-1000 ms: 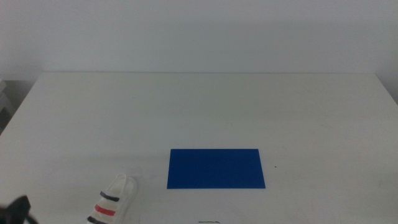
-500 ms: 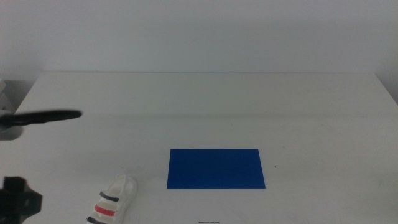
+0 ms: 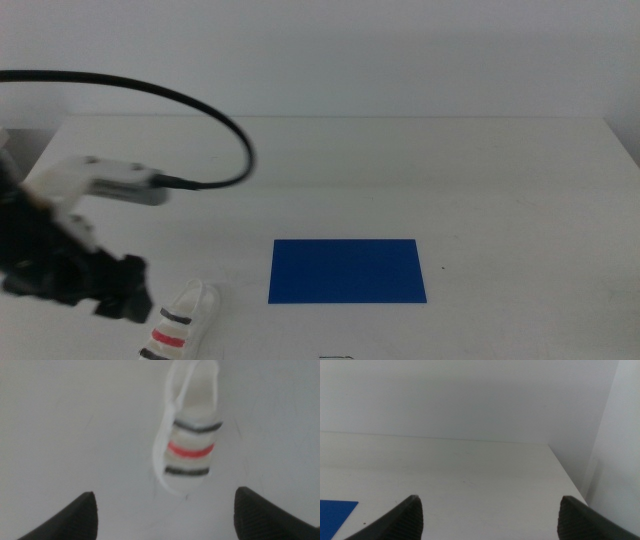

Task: Use one arm to grab the shoe from the table and place it on the mat.

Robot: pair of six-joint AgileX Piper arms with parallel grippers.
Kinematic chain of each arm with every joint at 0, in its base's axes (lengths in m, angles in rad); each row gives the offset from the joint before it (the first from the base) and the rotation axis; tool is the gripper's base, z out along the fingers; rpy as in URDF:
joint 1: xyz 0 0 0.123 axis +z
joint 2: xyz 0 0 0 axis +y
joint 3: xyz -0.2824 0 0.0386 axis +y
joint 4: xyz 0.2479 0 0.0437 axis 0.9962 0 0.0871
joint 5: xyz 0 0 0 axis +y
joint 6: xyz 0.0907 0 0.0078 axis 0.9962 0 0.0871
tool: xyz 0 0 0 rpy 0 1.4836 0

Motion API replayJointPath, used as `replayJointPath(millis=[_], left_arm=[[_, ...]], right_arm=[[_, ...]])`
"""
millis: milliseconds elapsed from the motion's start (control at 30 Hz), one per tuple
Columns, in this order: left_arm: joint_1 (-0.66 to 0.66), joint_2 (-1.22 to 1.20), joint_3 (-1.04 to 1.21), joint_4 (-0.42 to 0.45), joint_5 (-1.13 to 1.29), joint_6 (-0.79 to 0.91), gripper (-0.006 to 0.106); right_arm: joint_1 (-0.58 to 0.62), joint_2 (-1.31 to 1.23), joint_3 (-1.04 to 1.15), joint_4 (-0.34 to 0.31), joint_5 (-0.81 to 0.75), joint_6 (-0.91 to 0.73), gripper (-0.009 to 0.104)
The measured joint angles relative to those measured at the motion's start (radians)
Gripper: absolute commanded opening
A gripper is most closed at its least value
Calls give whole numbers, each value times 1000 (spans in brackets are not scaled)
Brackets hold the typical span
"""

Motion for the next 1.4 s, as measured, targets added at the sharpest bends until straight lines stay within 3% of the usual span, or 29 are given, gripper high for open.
replayJointPath(millis=[300,833,967,1233,1267,1400], left_arm=[[-221,252,-115,107,-38,-120,94],[-246,460,-119,134,-138,-149,91],[-246,493,-120,133,-136,-149,74],[-248,498,-188,134,-59,-251,3],[-253,498,-214,136,-32,-260,-2],[-306,501,-365,173,60,-271,-2]], right_arm=[[0,0,0,0,0,0,94],[0,0,0,0,0,0,94],[0,0,0,0,0,0,94],[0,0,0,0,0,0,94],[0,0,0,0,0,0,94],[0,0,0,0,0,0,94]])
